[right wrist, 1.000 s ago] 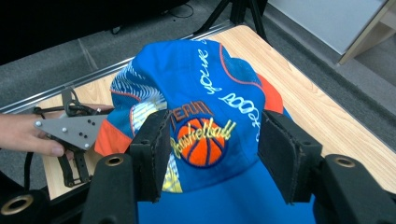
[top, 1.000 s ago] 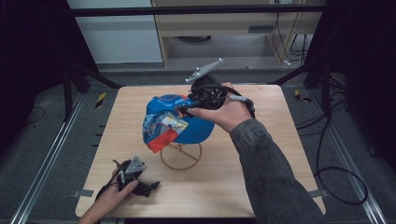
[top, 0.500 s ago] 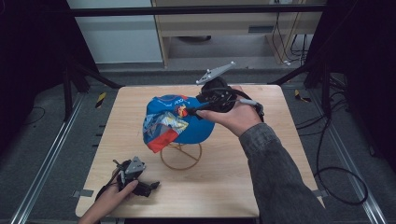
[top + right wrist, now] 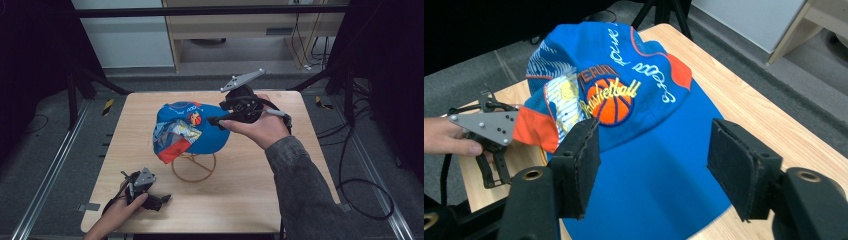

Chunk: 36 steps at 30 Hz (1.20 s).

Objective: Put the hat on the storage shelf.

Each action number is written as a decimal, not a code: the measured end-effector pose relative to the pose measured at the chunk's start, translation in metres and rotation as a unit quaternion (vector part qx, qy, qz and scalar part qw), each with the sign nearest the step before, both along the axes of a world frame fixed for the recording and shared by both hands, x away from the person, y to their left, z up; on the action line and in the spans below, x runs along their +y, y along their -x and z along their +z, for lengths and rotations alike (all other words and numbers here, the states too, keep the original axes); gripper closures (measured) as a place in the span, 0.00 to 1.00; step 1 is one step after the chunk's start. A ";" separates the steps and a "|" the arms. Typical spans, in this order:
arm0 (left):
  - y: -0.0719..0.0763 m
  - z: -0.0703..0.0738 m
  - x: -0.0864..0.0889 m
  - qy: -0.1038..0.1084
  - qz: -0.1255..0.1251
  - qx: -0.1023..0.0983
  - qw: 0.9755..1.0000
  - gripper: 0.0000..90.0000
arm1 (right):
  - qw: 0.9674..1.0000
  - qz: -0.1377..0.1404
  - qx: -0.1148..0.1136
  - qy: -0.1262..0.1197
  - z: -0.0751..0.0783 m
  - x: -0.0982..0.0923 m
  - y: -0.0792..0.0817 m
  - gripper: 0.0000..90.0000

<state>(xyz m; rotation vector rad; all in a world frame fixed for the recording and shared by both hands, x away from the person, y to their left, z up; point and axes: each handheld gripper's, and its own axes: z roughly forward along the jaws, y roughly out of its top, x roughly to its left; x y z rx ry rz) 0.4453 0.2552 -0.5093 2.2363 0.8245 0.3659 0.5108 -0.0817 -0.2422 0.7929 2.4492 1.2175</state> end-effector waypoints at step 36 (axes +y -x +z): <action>0.000 0.000 0.000 0.000 0.000 -0.001 1.000 0.00 | 0.995 -0.090 -0.047 0.010 -0.082 -0.104 0.034 0.15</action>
